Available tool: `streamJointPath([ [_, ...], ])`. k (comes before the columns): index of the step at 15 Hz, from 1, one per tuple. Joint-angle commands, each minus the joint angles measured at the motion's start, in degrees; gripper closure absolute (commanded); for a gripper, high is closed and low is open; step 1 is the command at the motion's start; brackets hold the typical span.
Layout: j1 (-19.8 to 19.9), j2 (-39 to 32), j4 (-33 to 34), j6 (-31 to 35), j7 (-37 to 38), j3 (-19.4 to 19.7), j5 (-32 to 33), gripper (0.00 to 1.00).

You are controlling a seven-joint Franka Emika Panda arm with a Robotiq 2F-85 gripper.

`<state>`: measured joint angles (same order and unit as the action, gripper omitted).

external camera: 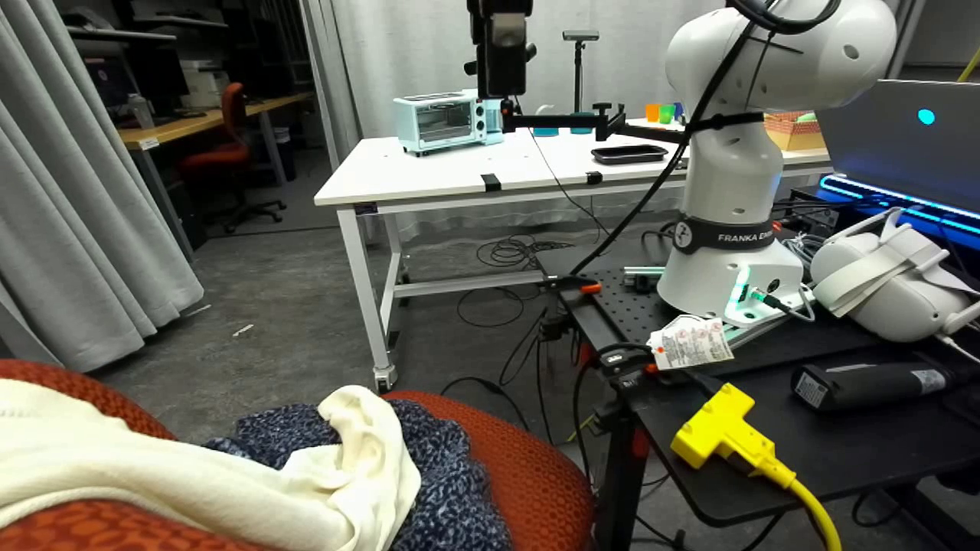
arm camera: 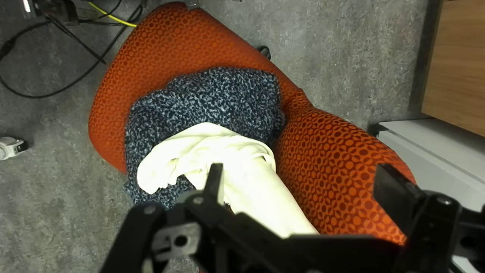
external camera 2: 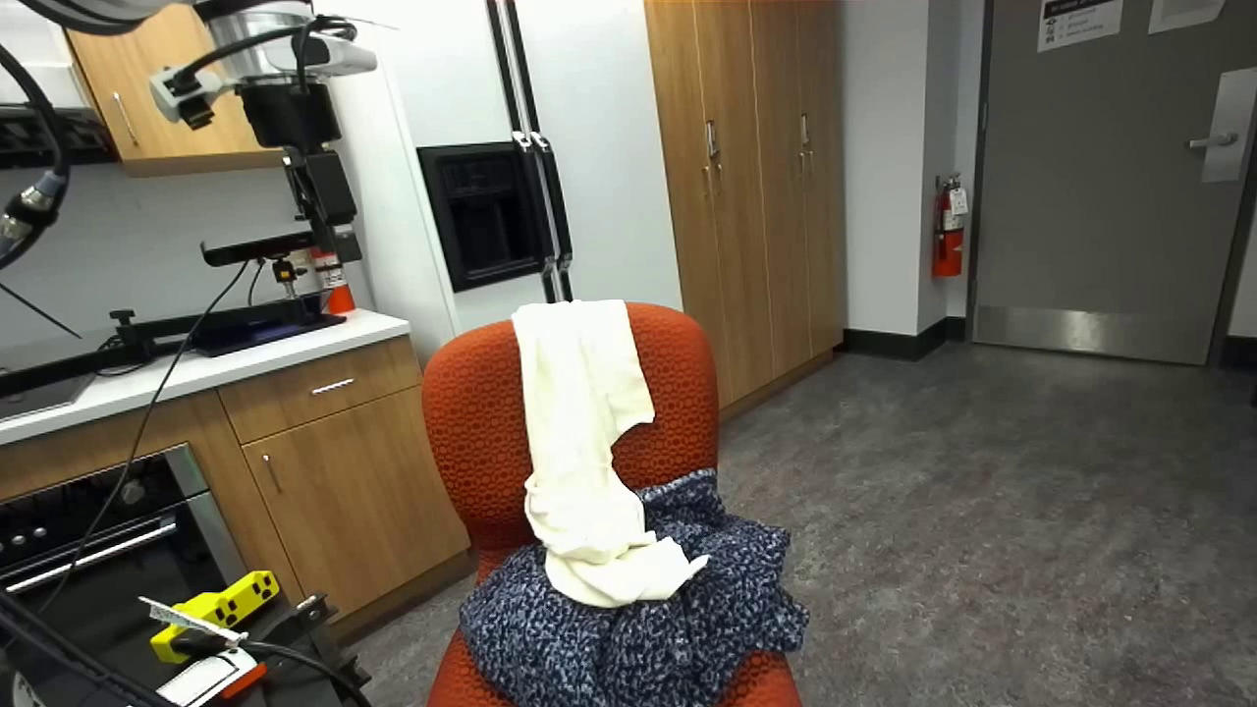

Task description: Put the white piece of clothing on the seat.

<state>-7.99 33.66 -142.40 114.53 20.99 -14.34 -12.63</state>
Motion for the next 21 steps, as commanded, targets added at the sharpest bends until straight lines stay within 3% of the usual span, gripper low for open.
streamJointPath([
  [1, -0.15, -0.04, 0.11, -0.13, 0.08, 0.16, 0.12, 0.00],
  [12, -0.19, -0.15, 0.20, -0.49, -0.35, 0.25, 0.35, 0.00],
  [21, -1.01, -1.23, 0.95, -3.19, -7.28, 1.51, 1.77, 0.00],
])
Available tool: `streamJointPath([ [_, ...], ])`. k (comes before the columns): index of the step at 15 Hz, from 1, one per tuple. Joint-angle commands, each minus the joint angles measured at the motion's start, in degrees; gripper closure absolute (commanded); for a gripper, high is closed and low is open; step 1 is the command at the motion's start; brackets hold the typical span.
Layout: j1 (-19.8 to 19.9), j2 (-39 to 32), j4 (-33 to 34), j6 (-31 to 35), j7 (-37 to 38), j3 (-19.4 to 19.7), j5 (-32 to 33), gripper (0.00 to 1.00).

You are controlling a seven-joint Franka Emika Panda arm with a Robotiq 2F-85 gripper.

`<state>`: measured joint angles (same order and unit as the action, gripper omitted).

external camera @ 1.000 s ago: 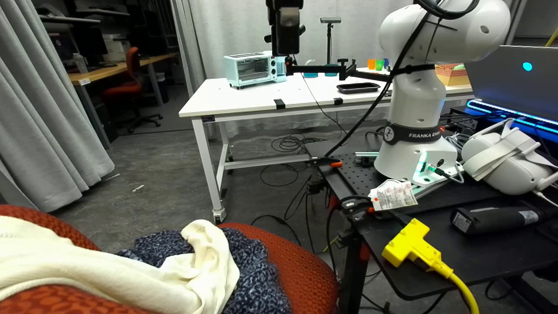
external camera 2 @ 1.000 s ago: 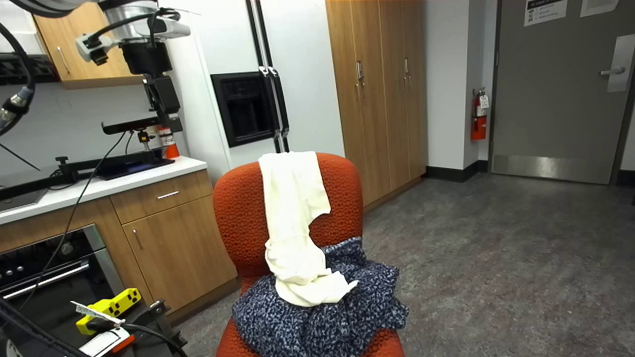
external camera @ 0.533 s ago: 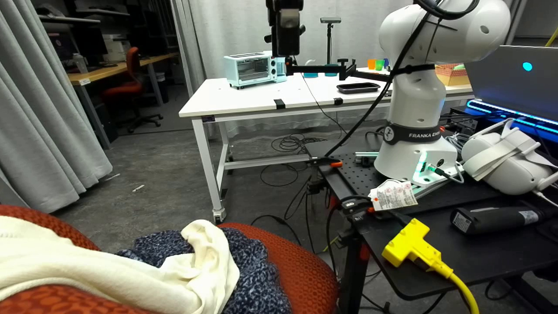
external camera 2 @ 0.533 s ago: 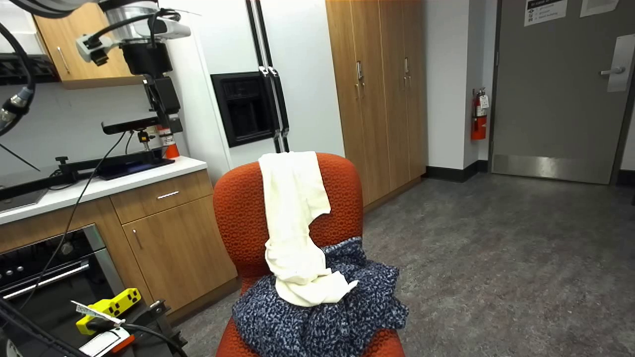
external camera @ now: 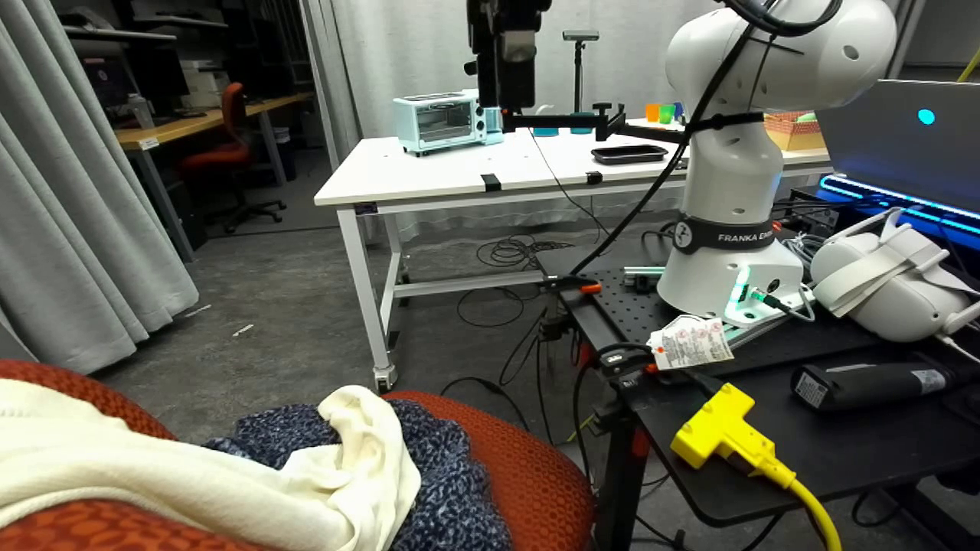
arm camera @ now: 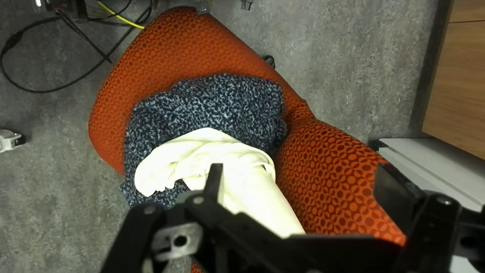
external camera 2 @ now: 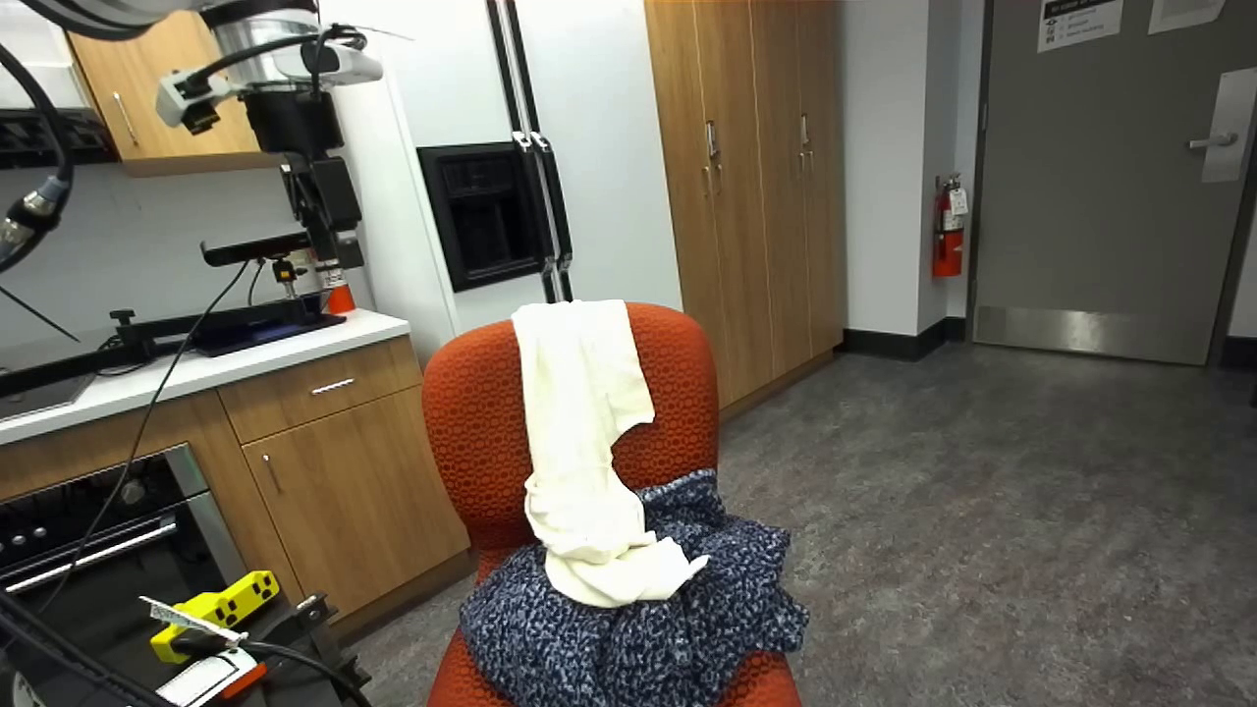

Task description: Put the white piece of clothing on the seat.

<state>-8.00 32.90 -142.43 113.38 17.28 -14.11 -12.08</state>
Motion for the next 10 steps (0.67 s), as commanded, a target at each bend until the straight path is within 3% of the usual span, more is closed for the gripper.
streamJointPath([
  [1, -1.13, -0.57, 1.07, -2.30, -5.18, 1.50, 1.63, 0.00],
  [2, -2.91, -8.39, 4.45, 2.88, 0.11, -4.91, 0.83, 0.00],
  [6, -5.18, -17.98, 9.63, 8.45, 2.22, -10.78, 3.55, 0.00],
  [7, -5.49, -10.97, 4.60, 6.84, 0.23, -7.53, 2.03, 0.00],
  [10, -6.72, -17.13, 8.00, 8.43, 2.26, -9.89, 3.24, 0.00],
])
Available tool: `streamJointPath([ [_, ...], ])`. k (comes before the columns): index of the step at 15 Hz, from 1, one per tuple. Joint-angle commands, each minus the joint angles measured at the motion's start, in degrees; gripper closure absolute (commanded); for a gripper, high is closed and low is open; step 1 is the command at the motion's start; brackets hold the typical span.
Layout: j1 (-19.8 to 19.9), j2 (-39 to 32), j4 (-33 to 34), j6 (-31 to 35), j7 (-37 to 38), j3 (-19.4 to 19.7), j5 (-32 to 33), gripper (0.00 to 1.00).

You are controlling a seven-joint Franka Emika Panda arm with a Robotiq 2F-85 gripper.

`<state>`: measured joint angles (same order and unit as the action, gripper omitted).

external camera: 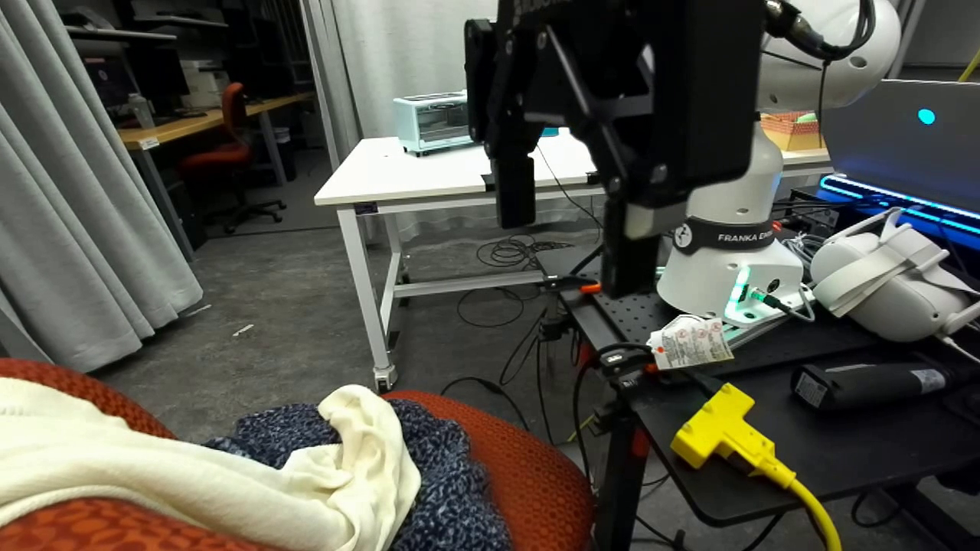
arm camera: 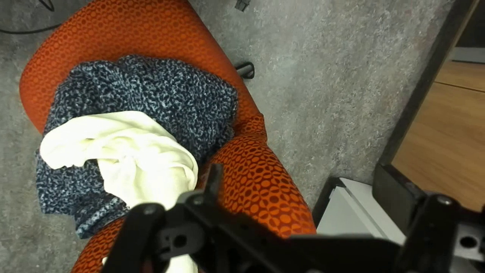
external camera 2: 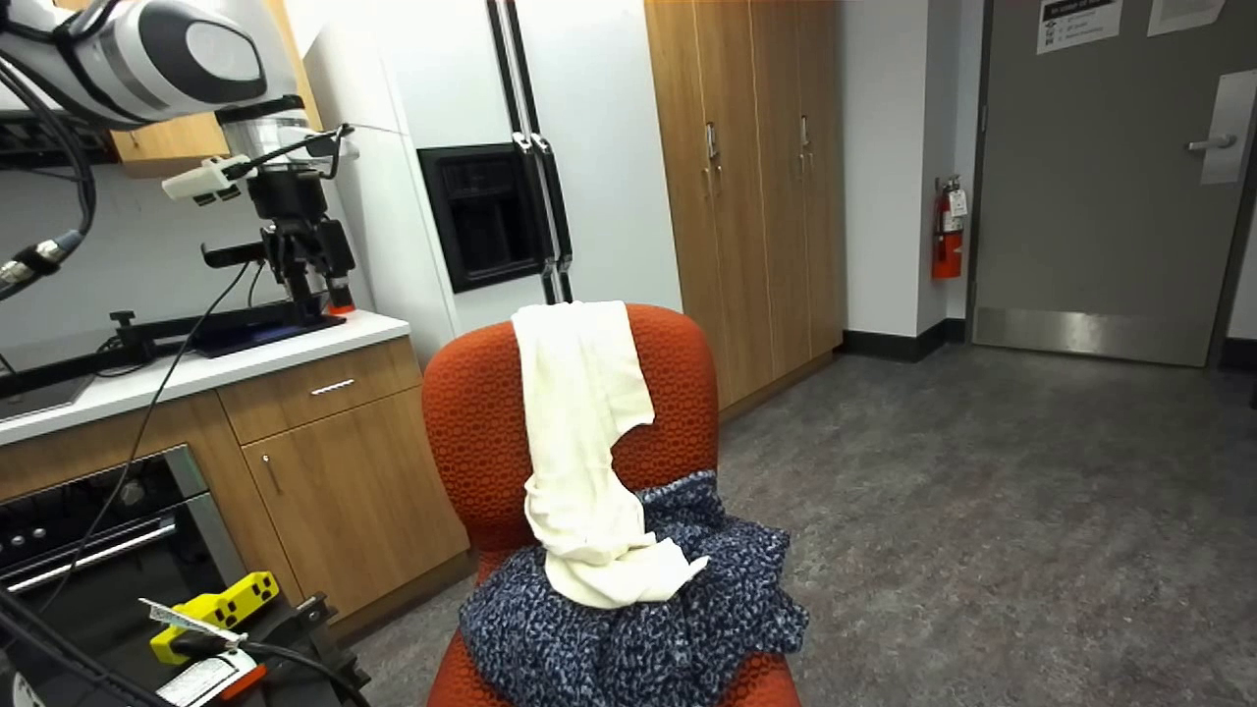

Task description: Put the white piece of clothing on the seat.

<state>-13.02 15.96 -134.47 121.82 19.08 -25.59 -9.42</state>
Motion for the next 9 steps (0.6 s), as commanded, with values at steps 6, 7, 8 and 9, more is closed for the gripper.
streamJointPath([
  [6, -1.15, -1.66, 1.11, 0.79, 0.94, 2.09, 1.76, 0.00],
  [7, -0.26, -2.30, 1.29, 1.59, 1.37, 2.24, 4.03, 0.00],
  [8, 0.31, -2.81, 1.61, 1.93, 1.34, 2.81, 5.47, 0.00],
  [9, 0.88, -3.24, 1.87, 2.47, 1.44, 3.47, 7.27, 0.00],
])
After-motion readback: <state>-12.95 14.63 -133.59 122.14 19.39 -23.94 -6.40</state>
